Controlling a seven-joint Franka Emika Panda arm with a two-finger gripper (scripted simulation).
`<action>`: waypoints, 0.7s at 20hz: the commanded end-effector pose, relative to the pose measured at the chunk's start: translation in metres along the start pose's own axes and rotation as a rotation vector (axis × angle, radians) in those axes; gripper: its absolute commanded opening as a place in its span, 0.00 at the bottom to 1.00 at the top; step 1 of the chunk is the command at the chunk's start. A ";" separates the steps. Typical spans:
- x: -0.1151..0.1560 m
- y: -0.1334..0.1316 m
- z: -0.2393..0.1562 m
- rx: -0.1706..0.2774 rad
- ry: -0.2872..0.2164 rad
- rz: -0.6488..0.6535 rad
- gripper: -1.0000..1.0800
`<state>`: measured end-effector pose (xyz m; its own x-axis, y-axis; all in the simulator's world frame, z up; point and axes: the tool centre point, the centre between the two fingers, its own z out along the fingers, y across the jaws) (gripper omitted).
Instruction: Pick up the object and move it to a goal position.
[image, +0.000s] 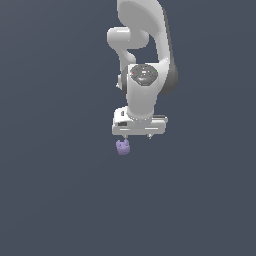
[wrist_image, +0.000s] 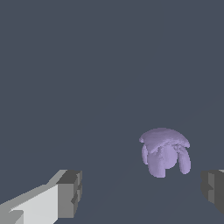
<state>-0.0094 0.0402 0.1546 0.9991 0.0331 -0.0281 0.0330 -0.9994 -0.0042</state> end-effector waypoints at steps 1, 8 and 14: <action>0.000 0.000 0.000 0.000 0.000 0.000 0.96; 0.001 -0.010 -0.009 0.027 0.003 0.008 0.96; 0.002 -0.014 -0.012 0.033 0.003 0.012 0.96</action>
<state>-0.0075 0.0544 0.1675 0.9995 0.0218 -0.0241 0.0209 -0.9991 -0.0367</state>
